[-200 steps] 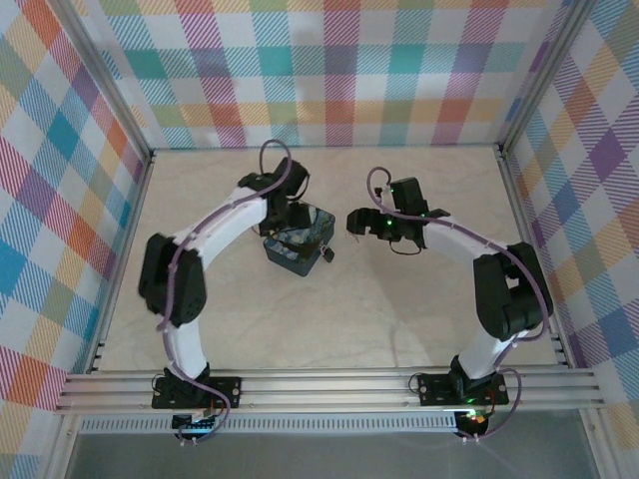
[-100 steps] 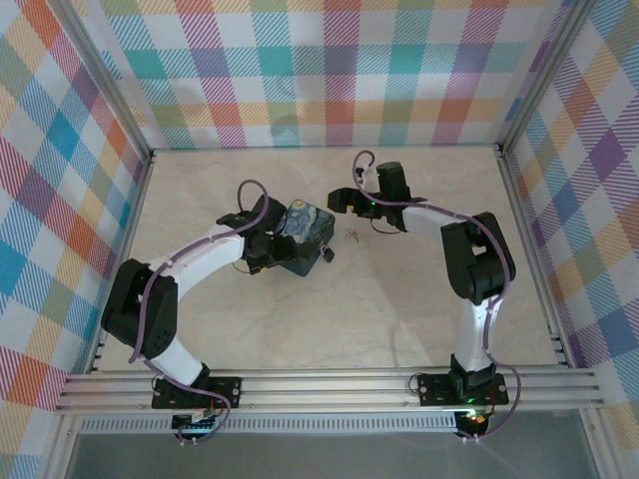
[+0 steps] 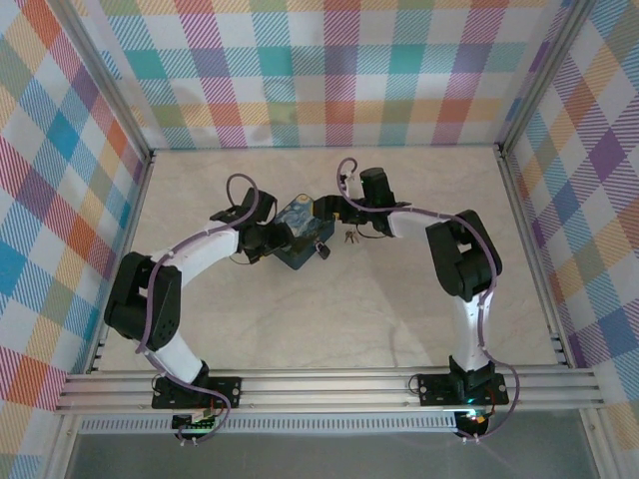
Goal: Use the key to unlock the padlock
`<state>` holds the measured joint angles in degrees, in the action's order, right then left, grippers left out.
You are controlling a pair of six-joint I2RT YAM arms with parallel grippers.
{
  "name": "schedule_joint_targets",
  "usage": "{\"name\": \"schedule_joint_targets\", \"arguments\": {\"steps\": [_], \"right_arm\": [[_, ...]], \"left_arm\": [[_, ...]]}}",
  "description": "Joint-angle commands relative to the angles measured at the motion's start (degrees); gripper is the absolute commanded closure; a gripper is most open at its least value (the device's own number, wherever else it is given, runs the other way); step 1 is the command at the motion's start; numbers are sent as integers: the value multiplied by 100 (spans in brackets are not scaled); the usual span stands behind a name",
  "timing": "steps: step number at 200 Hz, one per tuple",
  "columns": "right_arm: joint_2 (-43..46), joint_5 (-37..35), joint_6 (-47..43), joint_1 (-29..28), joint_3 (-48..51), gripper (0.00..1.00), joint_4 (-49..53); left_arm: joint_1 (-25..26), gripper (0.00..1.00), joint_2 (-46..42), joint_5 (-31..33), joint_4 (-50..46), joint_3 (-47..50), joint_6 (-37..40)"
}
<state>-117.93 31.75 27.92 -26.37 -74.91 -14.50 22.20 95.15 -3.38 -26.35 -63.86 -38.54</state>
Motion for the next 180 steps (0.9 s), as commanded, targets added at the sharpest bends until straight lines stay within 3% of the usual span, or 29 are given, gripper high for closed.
{"name": "schedule_joint_targets", "arguments": {"steps": [1, 64, 86, 106, 143, 180], "right_arm": [[366, 206, 77, -259, 190, 12, 168], [973, -1480, -432, -74, -145, 9, 2148], [944, -2205, -498, -28, -424, 17, 2996], [756, -2790, -716, -27, -588, 34, 3453], [538, -3113, -1320, -26, -446, 46, 3338], [256, -2975, -1640, -26, -609, 48, 3365]], "left_arm": [[-244, 24, 213, 188, 58, -218, 192], [-312, 23, -501, 394, -560, -251, 566], [-312, 23, -808, 616, -858, -163, 655], [-299, 23, -1135, 570, -874, 84, 602], [-143, 23, -1567, 423, -965, 454, 617], [125, 23, -1746, 473, -1063, 609, 614]]}}
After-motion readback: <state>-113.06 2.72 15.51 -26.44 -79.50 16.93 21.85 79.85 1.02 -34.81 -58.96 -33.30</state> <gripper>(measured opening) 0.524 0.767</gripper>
